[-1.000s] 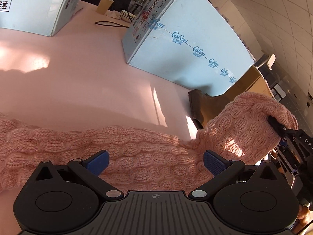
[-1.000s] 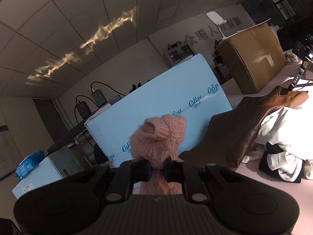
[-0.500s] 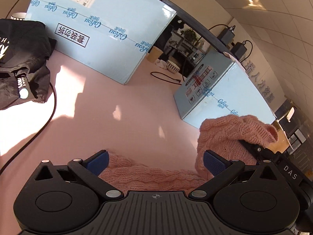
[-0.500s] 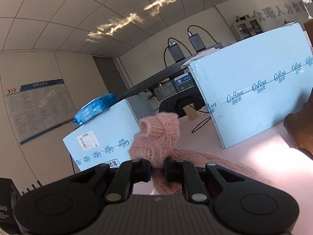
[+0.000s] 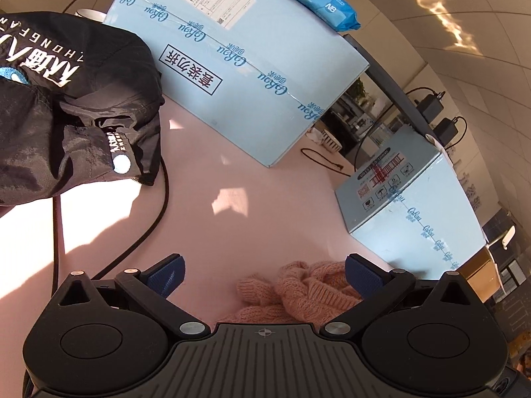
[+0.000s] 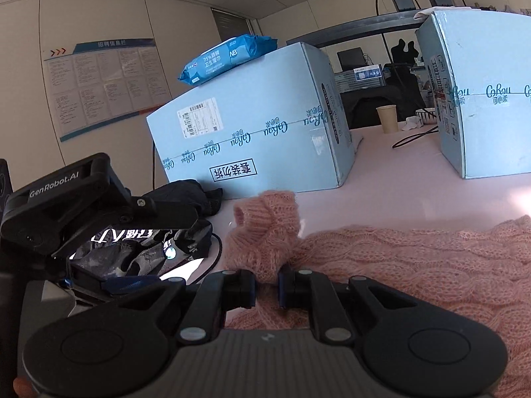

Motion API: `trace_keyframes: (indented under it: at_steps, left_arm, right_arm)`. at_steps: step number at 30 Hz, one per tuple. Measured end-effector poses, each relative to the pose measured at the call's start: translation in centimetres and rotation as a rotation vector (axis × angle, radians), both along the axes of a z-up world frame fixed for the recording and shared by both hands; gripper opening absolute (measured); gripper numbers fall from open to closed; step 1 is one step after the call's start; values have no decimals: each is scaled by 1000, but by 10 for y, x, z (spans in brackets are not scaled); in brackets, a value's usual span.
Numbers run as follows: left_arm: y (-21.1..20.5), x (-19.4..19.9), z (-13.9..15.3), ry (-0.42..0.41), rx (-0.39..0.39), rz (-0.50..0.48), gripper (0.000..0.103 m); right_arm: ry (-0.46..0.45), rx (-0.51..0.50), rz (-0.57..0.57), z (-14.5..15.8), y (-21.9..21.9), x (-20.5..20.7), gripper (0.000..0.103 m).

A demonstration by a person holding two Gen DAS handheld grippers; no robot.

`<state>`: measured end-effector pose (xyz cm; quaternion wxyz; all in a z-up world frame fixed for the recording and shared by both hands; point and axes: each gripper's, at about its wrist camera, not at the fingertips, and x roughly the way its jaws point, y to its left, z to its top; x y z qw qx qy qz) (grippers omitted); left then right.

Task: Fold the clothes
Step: 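Lift the held sweater end with the right gripper and fold it over the body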

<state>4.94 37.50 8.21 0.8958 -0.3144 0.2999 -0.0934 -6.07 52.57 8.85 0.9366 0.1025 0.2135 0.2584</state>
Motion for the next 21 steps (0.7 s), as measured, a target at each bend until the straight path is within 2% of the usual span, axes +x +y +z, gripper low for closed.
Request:
trace_keyframes:
  at_steps: [9, 13, 15, 16, 17, 18, 19, 21]
  left_arm:
    - [6, 1, 2, -9, -7, 5, 103]
    - [3, 0, 2, -9, -9, -2, 103]
    - [2, -1, 3, -9, -9, -3, 103]
    - [3, -1, 3, -9, -8, -2, 103]
    - [3, -2, 4, -10, -7, 0, 103]
    - [4, -3, 4, -11, -8, 2, 103]
    - [4, -3, 5, -13, -9, 5, 103]
    - [7, -5, 8, -19, -10, 12, 103]
  right_arm:
    - [34, -62, 27, -10, 16, -5, 21]
    - [48, -81, 41, -12, 19, -8, 31]
    - [50, -90, 61, -13, 24, 5, 40]
    - [53, -88, 85, -14, 25, 5, 55]
    - [57, -83, 118, -14, 27, 4, 80]
    - [62, -74, 157, -14, 29, 3, 90]
    - [59, -75, 173, -14, 30, 1, 98]
    - [42, -90, 174, -13, 32, -3, 98]
